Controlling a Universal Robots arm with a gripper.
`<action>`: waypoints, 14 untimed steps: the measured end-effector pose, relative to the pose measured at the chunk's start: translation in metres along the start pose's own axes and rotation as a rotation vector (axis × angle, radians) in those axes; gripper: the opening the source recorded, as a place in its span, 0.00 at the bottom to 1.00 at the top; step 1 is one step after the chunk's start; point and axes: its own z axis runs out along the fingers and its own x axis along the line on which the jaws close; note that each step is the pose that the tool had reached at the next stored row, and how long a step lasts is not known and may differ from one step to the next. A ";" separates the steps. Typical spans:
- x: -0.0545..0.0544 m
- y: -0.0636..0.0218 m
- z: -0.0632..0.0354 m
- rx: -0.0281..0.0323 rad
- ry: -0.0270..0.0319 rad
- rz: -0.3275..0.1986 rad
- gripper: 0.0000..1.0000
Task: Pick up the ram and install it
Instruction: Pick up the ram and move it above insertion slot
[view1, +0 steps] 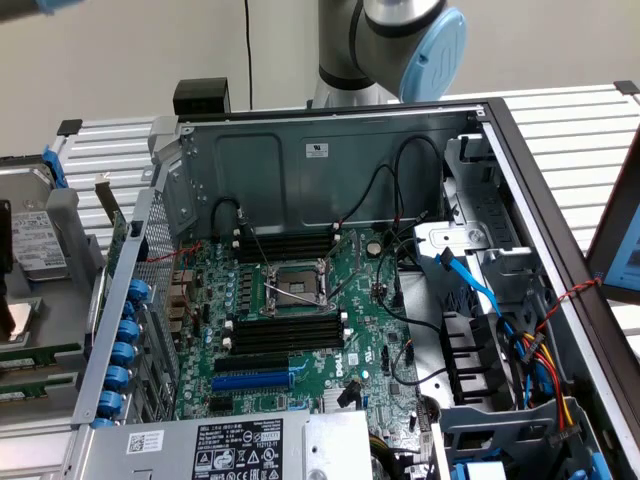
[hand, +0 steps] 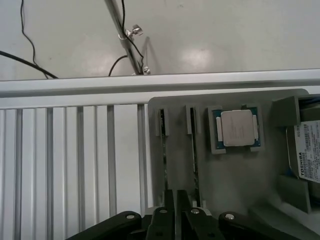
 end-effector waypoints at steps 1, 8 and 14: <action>0.001 -0.0008 0.0019 0.0001 0.0000 0.000 0.18; 0.004 -0.0050 0.0142 0.0000 0.0000 0.000 0.18; 0.004 -0.0064 0.0252 0.0001 0.0000 -0.001 0.18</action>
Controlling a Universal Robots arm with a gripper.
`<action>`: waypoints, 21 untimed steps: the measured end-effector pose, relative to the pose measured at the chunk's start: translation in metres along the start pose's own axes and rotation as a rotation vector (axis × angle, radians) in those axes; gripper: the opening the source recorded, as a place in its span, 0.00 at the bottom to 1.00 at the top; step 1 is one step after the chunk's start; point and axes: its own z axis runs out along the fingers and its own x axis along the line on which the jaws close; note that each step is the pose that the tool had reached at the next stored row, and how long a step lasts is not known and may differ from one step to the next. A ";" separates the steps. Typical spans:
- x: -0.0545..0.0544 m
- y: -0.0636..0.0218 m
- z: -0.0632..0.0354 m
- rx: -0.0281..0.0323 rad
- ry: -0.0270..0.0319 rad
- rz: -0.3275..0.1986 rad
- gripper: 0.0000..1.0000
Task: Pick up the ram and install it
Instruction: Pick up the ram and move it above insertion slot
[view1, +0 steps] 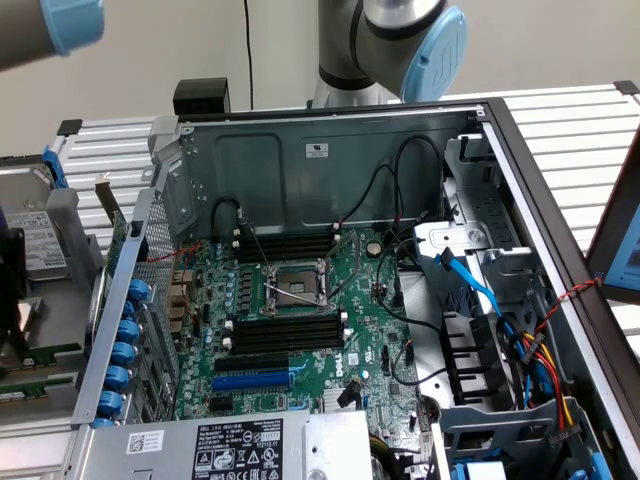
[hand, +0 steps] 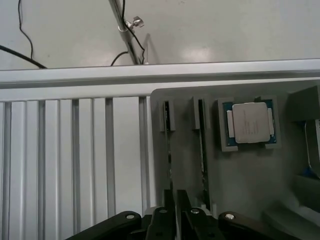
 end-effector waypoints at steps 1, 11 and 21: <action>0.000 -0.0002 0.0017 -0.0001 0.0001 -0.001 0.18; 0.000 -0.0017 0.0198 -0.0002 0.0008 -0.008 0.18; 0.000 -0.0026 0.0300 0.0046 0.0062 -0.011 0.18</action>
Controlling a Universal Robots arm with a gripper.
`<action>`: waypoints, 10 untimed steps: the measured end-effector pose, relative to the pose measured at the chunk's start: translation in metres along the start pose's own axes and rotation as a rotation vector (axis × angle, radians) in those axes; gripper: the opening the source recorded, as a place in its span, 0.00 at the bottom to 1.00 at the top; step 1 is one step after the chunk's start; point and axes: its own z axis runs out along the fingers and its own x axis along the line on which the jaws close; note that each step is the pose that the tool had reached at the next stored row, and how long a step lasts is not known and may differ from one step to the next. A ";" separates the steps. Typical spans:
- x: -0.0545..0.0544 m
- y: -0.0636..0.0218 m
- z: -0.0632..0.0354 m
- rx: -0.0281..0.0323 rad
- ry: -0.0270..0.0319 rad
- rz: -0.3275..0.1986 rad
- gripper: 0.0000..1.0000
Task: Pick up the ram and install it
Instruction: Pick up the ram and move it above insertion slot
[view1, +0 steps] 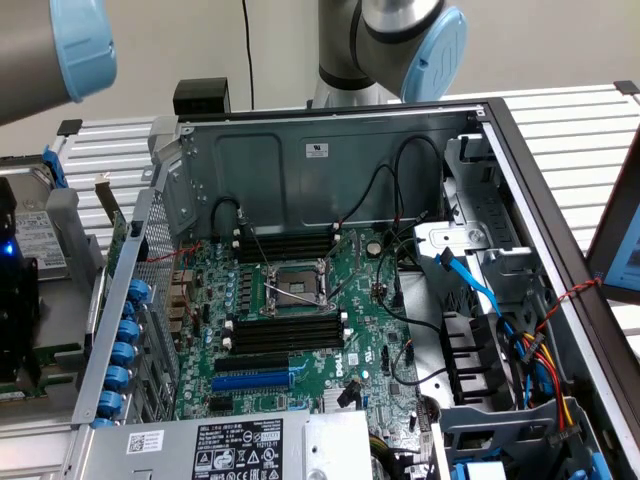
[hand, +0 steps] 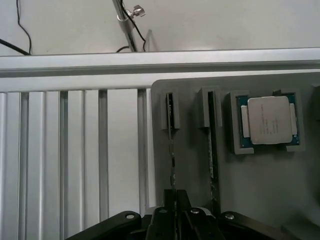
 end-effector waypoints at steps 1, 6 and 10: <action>0.000 0.0000 0.0000 0.0000 0.0000 0.000 0.18; 0.000 -0.0002 0.0014 0.0053 -0.0005 0.000 0.18; 0.000 -0.0002 0.0024 0.0098 -0.0006 0.000 0.18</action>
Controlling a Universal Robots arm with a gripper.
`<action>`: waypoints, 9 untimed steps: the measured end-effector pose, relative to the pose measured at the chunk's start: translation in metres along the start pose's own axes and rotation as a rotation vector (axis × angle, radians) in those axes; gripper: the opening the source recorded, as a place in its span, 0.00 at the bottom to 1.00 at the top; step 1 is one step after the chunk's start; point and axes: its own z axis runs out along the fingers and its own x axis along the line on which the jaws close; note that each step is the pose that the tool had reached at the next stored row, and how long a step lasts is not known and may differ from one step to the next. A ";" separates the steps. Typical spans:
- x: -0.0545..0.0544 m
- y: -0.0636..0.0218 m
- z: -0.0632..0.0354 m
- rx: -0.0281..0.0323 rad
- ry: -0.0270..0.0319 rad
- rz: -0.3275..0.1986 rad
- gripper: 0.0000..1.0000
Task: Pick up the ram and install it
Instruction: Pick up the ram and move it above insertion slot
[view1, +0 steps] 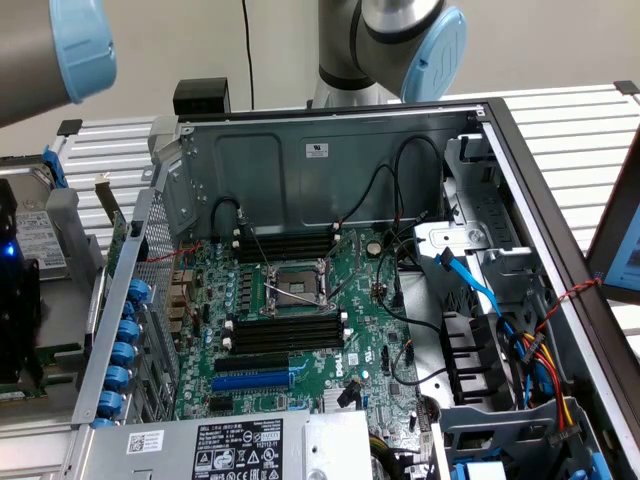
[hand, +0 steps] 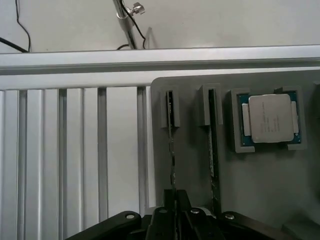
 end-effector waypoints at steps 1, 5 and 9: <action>0.000 0.0000 0.0010 0.0035 -0.0001 0.000 0.18; 0.000 -0.0002 0.0029 0.0104 -0.0004 0.000 0.18; 0.000 -0.0002 0.0029 0.0106 -0.0004 0.000 0.18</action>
